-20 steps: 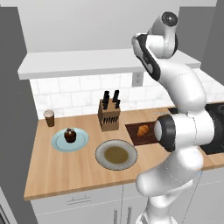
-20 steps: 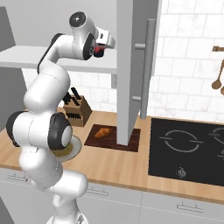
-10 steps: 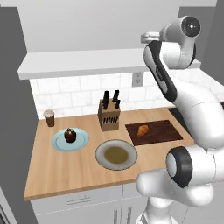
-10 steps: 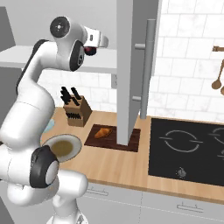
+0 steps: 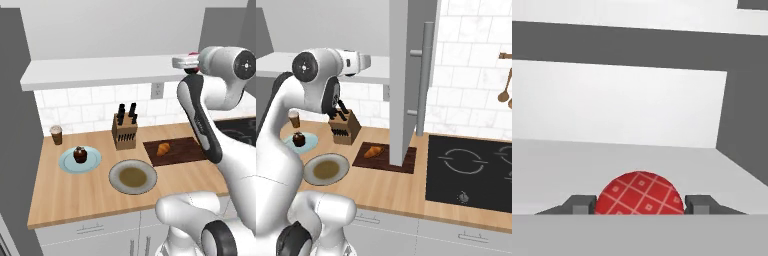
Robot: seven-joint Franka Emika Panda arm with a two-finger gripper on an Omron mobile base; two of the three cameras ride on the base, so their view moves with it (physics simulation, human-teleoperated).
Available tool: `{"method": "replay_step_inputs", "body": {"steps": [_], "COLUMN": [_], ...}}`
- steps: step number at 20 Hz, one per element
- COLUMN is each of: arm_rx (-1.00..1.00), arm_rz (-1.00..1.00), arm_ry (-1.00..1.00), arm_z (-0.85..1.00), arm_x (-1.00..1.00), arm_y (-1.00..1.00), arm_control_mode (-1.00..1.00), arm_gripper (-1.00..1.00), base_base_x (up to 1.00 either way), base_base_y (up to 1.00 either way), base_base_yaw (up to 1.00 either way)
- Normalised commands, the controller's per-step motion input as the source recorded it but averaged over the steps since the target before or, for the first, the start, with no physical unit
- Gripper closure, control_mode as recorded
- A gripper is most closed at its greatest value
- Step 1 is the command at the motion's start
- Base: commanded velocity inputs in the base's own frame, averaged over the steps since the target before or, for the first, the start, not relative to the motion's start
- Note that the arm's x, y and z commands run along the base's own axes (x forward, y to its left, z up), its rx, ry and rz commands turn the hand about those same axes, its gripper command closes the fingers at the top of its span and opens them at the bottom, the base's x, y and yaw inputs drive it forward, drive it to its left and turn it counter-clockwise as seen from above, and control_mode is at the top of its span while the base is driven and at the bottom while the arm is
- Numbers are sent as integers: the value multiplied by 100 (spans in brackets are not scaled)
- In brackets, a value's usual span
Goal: From the different types of pastries on the counter, select a croissant and place it on the cutting board. Then retrieve a jar of jam from the cabinet and place it alongside the croissant on the cutting board.
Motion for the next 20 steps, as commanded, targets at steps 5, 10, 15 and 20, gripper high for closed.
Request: {"method": "replay_step_inputs", "body": {"steps": [5,10,15,20], "arm_rx": [-21,-38,-20,10], "arm_rz": [11,19,9,3], "arm_ry": [6,48,14,-10], "arm_z": [-52,-100,-100,-100], "arm_x": [-100,-68,-42,-2], "arm_y": [1,1,3,-1], "arm_control_mode": [-100,-100,-100,-100], "arm_gripper": [100,100,100,100], "base_base_x": [0,0,0,0], "base_base_y": [0,0,0,0], "base_base_yaw": [0,0,0,0]}}
